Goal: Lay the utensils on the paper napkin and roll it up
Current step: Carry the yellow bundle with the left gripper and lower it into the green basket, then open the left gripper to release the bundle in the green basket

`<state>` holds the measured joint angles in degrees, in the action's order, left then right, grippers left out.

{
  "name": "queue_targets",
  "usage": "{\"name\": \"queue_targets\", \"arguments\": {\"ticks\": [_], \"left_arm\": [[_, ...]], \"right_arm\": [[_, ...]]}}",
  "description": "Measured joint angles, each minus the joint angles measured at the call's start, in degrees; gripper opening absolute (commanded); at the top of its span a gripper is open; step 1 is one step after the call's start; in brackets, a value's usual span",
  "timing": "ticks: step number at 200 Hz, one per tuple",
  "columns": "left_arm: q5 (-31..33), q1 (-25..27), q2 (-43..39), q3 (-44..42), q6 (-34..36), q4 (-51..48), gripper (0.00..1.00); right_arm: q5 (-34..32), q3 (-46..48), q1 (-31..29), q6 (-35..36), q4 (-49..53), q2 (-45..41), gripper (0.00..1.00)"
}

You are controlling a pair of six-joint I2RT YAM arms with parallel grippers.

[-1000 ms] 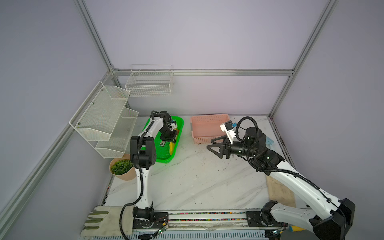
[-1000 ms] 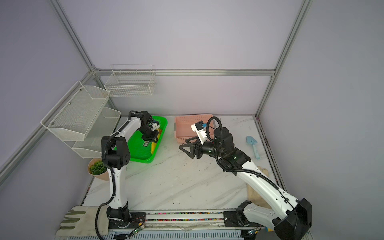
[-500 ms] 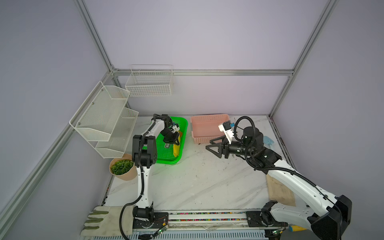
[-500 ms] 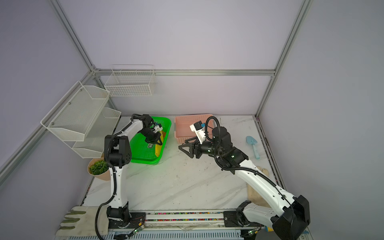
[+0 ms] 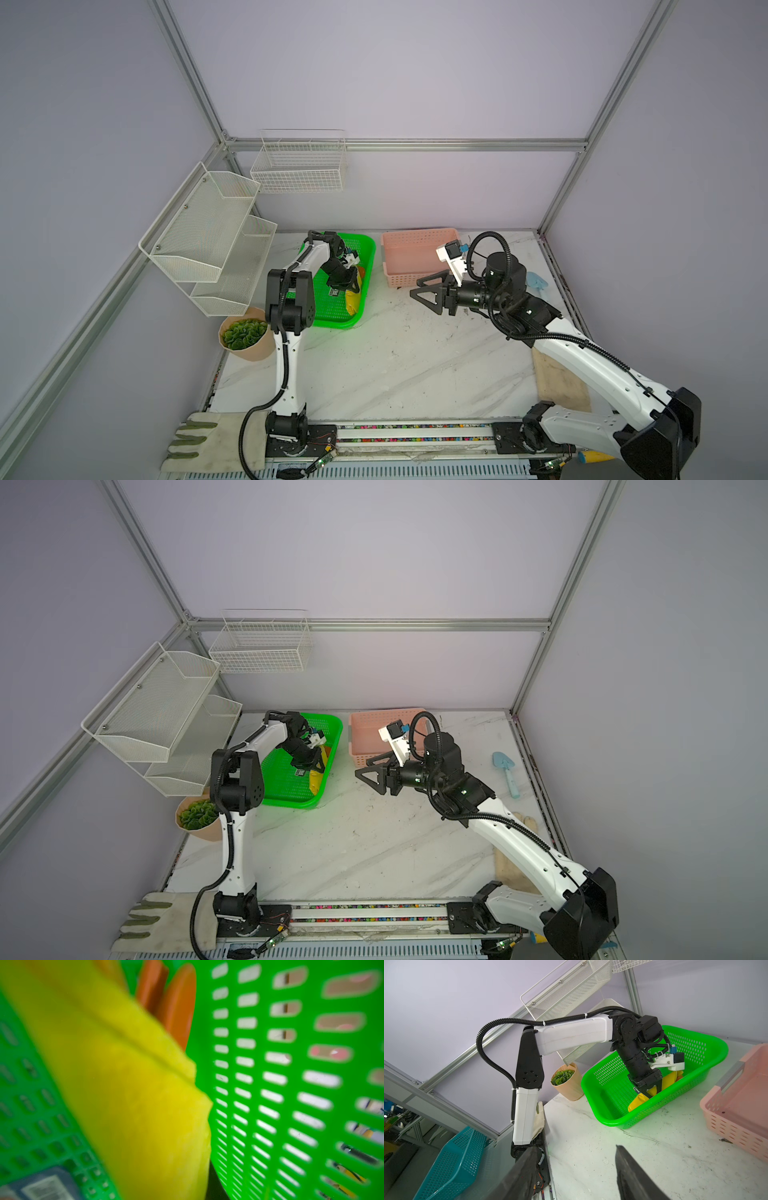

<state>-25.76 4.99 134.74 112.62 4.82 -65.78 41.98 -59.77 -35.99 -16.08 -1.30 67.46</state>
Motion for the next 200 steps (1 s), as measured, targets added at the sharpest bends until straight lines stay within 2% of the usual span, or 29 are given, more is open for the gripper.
{"name": "queue_targets", "arguments": {"ticks": [21,40,48,79,111,141,150,156,159,180,200], "left_arm": [[0.39,0.04,-0.07,0.02,-0.11,0.2,0.44],[1.84,-0.07,-0.72,0.17,-0.28,0.39,0.8],[2.84,-0.22,-1.25,0.17,-0.59,0.52,0.86],[5.66,-0.59,-1.79,0.17,-1.38,0.81,0.91],[9.46,-0.68,-2.64,0.15,-2.78,1.49,0.92],[12.81,-1.53,-5.46,0.02,-4.74,2.78,0.92],[13.77,-1.77,-7.87,0.0,-5.42,3.45,0.93],[14.36,-1.95,-9.7,0.0,-5.88,3.96,0.93],[14.6,-2.03,-10.62,0.0,-6.12,4.13,0.93],[16.28,-2.43,-20.39,-0.59,-8.13,6.97,0.94],[17.99,-2.47,-33.4,-6.14,-10.84,12.76,0.95]], "right_arm": [[0.63,-0.22,0.0,-0.35,-0.48,0.0,0.6],[1.14,-0.55,0.0,-0.72,-1.01,0.0,0.59],[1.36,-0.55,0.0,-1.01,-1.2,0.0,0.59],[1.97,-0.55,0.0,-1.64,-1.64,0.0,0.58],[2.23,-0.57,0.0,-1.77,-1.79,0.0,0.57],[0.11,-1.62,0.0,-2.27,-1.03,0.0,0.66],[-2.56,-2.27,0.0,-2.58,-0.48,-0.17,0.67],[-4.92,-2.67,0.0,-2.62,-0.11,-0.42,0.8],[-5.64,-2.82,0.0,-2.51,0.09,-0.52,0.82],[-15.93,-3.04,0.02,-2.21,0.96,-2.45,0.84],[-30.1,-2.97,0.04,-1.49,1.25,-4.68,0.84]]}}
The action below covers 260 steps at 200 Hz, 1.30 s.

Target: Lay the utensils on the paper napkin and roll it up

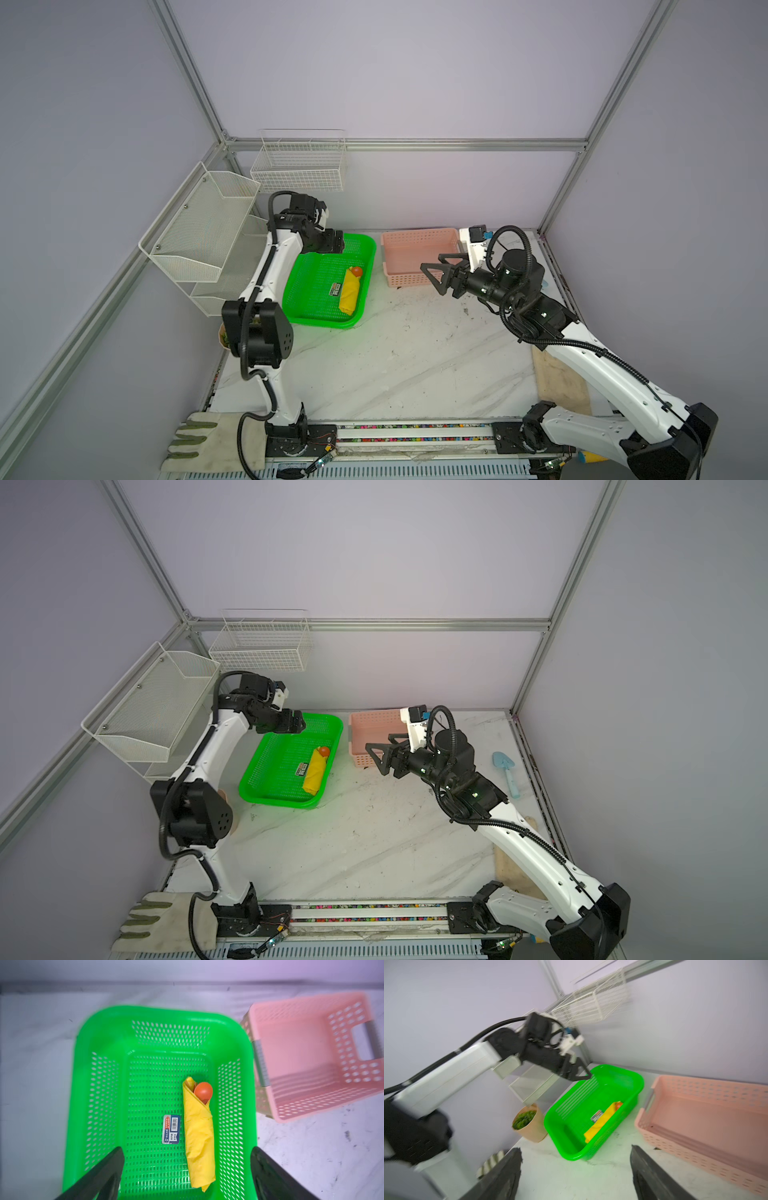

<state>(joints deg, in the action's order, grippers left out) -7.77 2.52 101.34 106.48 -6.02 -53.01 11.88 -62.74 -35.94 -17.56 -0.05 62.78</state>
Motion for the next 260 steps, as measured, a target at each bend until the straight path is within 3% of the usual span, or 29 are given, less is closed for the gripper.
{"name": "queue_targets", "arguments": {"ticks": [4,46,66,87,141,202,226,260], "left_arm": [[0.37,0.0,-2.8,-1.81,-0.68,1.46,1.0],[6.16,2.47,-37.68,-35.26,-6.75,20.11,1.0],[12.22,7.43,-48.87,-47.69,-8.39,23.82,1.0],[18.53,12.07,-54.66,-55.69,-9.49,25.18,1.0],[29.9,13.05,-49.05,-61.75,-11.82,24.81,1.0],[42.84,12.92,-39.87,-66.38,-9.05,34.95,1.0],[44.65,11.52,-35.95,-69.72,-7.85,41.2,1.0],[44.28,6.86,-30.42,-76.96,-6.1,57.31,1.0]], "right_arm": [[-3.72,0.13,0.0,0.22,0.04,-0.46,0.85],[-39.12,10.43,1.66,4.52,-1.66,-7.93,0.96],[-50.23,16.85,2.67,5.92,-2.03,-10.75,0.97],[-58.18,22.64,3.58,6.36,-2.47,-12.15,0.97],[-64.15,31.74,5.77,7.32,-7.32,-10.97,0.97],[-64.76,37.86,8.37,8.07,-16.76,-5.46,0.97],[-64.35,40.0,9.51,7.82,-21.29,-2.27,0.97],[-63.01,41.77,11.85,8.26,-30.84,7.08,0.97]]}}
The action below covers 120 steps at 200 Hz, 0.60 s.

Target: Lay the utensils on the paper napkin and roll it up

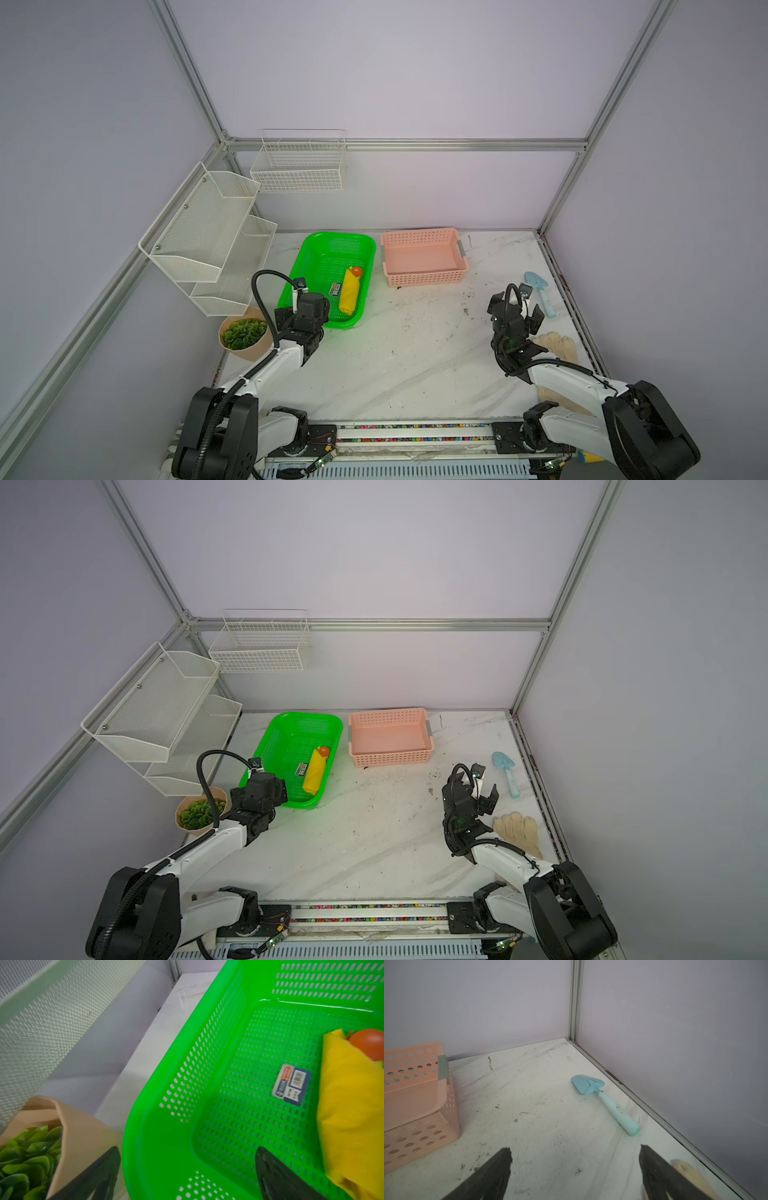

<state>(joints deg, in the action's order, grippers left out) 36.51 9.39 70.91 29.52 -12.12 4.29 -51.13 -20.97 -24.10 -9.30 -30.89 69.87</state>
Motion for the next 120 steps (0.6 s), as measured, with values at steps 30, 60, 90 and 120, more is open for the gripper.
{"name": "queue_targets", "arguments": {"ticks": [30,60,90,120], "left_arm": [[-1.11,-1.55,7.19,-0.79,2.99,13.84,1.0],[-3.93,-3.08,12.22,-2.91,6.82,27.76,1.0],[-6.8,-3.65,16.39,-8.85,10.64,47.19,0.99],[-10.16,-3.34,19.74,-17.11,12.98,65.94,1.0]], "right_arm": [[1.64,-0.04,2.62,2.73,-10.51,8.26,0.97],[5.51,-0.02,6.16,6.54,-24.33,15.74,0.97],[9.6,0.0,7.91,10.05,-38.03,23.12,0.97],[16.65,2.05,9.38,12.61,-51.56,31.52,0.97]]}}
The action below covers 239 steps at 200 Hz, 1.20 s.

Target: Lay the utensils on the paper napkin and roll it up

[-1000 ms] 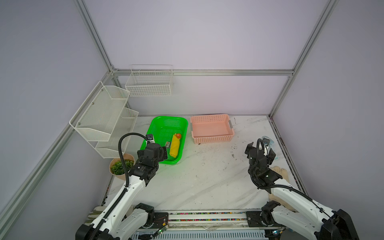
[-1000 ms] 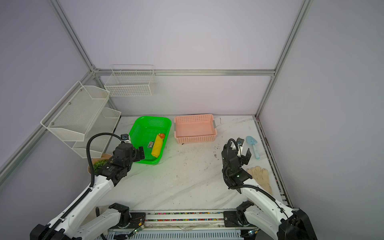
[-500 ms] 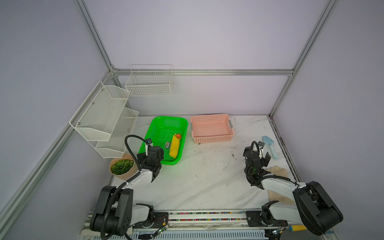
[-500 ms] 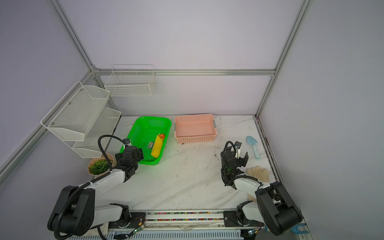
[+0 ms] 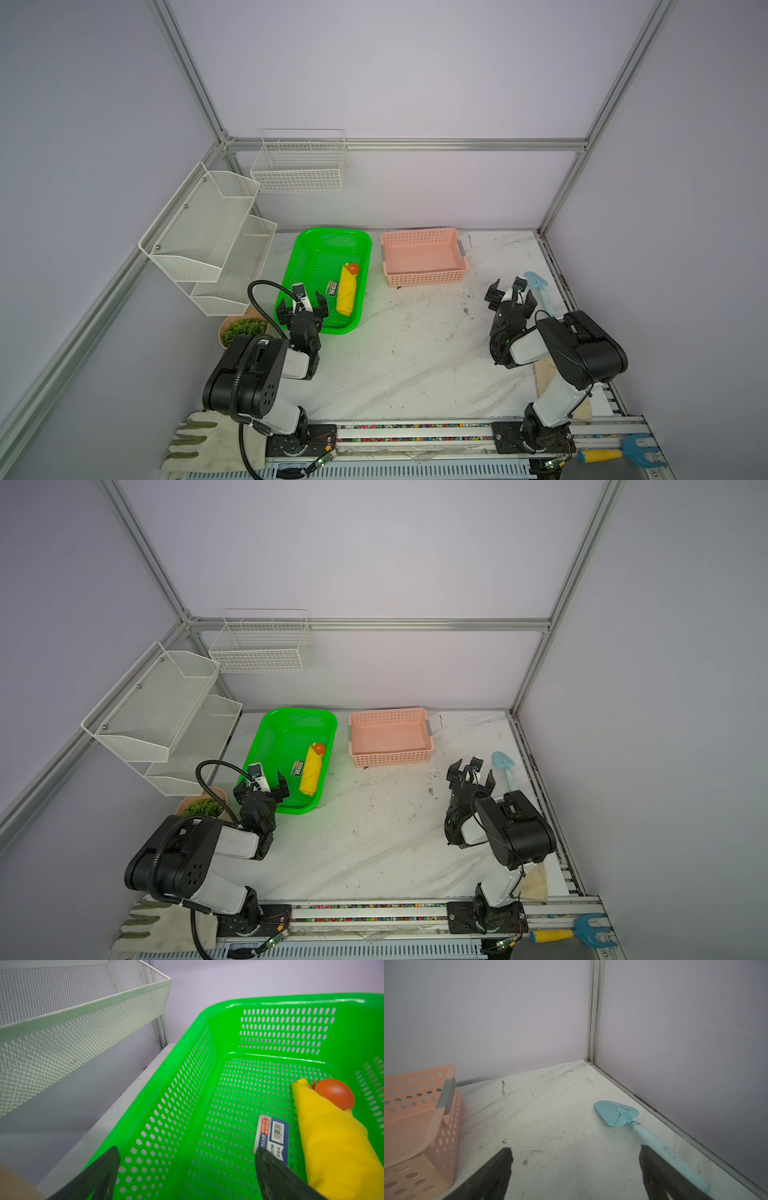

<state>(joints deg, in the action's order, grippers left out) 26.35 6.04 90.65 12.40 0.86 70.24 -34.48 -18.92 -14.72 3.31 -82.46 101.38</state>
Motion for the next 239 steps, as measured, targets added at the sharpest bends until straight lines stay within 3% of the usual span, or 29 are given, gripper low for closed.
{"name": "queue_targets", "arguments": {"ticks": [35,62,98,239], "left_arm": [[-1.64,1.09,3.65,-0.35,1.95,5.33,1.0],[-5.77,-2.99,0.48,6.14,-0.35,-8.61,1.0],[-8.59,-5.46,-0.17,8.07,-1.73,-14.14,1.0],[-9.9,-4.94,-0.17,8.07,-1.73,-14.45,1.0]], "right_arm": [[7.98,4.79,0.22,2.8,-4.33,5.09,0.97],[7.91,-0.17,0.92,2.08,-2.95,4.61,0.97],[10.03,-7.21,6.23,-1.55,0.83,1.49,0.97],[11.21,-6.95,6.62,-2.78,3.93,1.33,0.97]]}}
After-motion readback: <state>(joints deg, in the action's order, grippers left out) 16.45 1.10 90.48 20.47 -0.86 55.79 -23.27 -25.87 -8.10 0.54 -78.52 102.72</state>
